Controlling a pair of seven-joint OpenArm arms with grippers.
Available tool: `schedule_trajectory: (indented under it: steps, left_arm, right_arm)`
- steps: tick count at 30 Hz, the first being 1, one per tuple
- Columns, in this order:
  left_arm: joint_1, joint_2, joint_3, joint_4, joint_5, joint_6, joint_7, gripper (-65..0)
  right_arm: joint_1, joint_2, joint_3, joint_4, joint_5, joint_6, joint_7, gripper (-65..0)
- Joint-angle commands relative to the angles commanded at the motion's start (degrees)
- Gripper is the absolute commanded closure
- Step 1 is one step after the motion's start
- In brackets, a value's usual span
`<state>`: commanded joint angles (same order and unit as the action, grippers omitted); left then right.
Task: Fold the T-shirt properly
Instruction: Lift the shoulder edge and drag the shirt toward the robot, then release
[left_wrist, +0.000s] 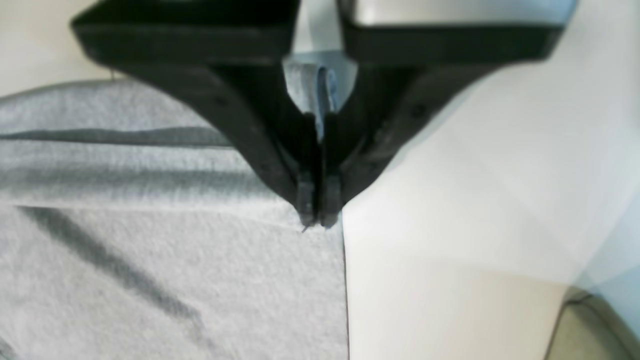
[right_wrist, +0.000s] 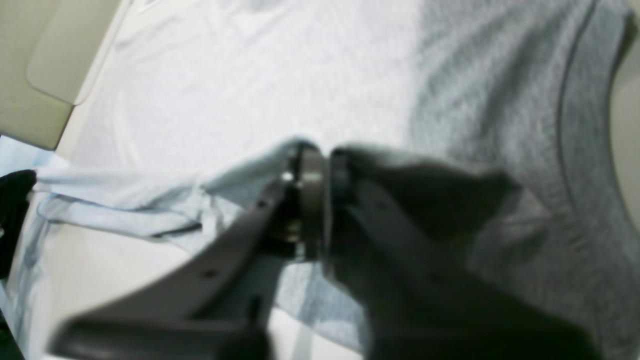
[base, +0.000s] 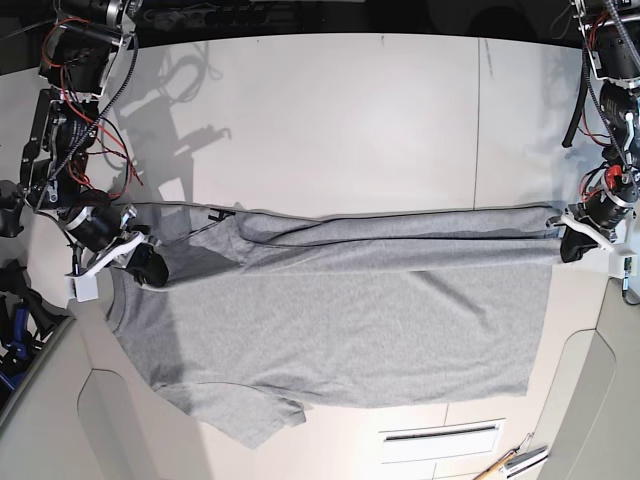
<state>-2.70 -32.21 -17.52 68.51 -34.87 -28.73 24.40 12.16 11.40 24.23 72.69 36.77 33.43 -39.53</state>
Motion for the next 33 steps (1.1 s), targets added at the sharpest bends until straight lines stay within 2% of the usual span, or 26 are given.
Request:
schedule_trajectory:
  steps: [1, 2, 3, 5, 8, 10, 13, 15, 17, 19, 22, 25, 29, 33]
  left_arm:
    - [0.02, 0.0, 0.0, -0.15, -0.02, 0.0, 0.09, -21.0]
    - [0.02, 0.0, 0.0, -0.35, -0.02, 0.0, 0.55, -27.8]
    - [0.0, -0.04, -0.02, -0.35, 0.04, 0.02, 1.7, -29.8]
    - [-0.2, -0.07, -0.02, -0.33, 2.08, 1.36, 6.51, -29.7]
    - [0.42, -0.83, -0.5, -0.33, 3.69, 1.53, 11.47, -29.7]
    - [2.01, -1.62, -2.34, -0.33, -0.61, 0.94, 11.63, -29.7]
    - [3.61, -1.42, -6.49, -0.33, -7.89, -0.94, 12.17, -29.7]
    - [3.67, -0.26, -8.39, -0.33, -8.76, -1.55, 12.2, -29.8]
    - [3.67, 1.14, -8.52, -0.33, -8.63, -1.55, 11.82, -30.4]
    - [3.82, 2.47, -8.37, -0.46, -8.04, -1.75, 11.78, -33.4]
    - [3.8, 3.65, -8.37, -1.9, -6.93, -1.73, 10.05, -35.0]
    - [3.8, 3.8, -8.31, -2.27, -8.81, -1.75, 10.45, -35.0]
    - [3.8, 4.31, -7.93, -2.27, -12.15, -4.07, 12.24, -35.0]
    - [3.67, 4.74, -2.86, -2.27, -12.41, -4.28, 11.61, -35.0]
  right_arm:
    - [-0.24, 0.0, 0.0, -0.11, -0.31, 0.0, -0.13, -20.6]
    - [-0.44, 0.0, 0.02, -0.11, -0.42, -0.04, -0.2, -24.5]
    - [-0.61, 0.02, 0.17, -0.04, -0.35, -0.2, -0.28, -25.1]
    - [-0.61, 0.02, 1.9, 0.79, -0.33, -0.17, -1.95, -25.1]
    - [-0.66, 0.28, 9.03, 3.74, 0.15, -0.17, -5.33, -25.1]
    - [-1.44, 1.92, 12.76, 4.11, 3.45, -0.17, -6.14, -25.1]
    - [-3.65, 3.58, 15.17, 4.09, 3.72, -0.17, -5.57, -25.1]
    - [-5.68, 4.11, 15.3, 3.87, 2.75, -0.2, -3.78, -25.6]
    - [-7.45, 4.13, 15.3, 3.39, 1.07, -0.24, -0.81, -32.0]
    - [-8.22, 4.11, 15.28, 2.19, 0.63, -0.5, -0.07, -38.3]
    - [-7.89, 4.13, 14.99, -1.29, 0.68, -0.63, 1.03, -38.8]
    - [-7.74, 4.11, 14.1, -5.16, 0.72, -0.63, 3.67, -38.8]
    - [-7.76, 3.98, 11.21, -8.35, 3.15, -0.59, 3.91, -38.8]
    - [-7.61, 3.65, 7.67, -8.52, 4.85, -0.59, 3.96, -38.8]
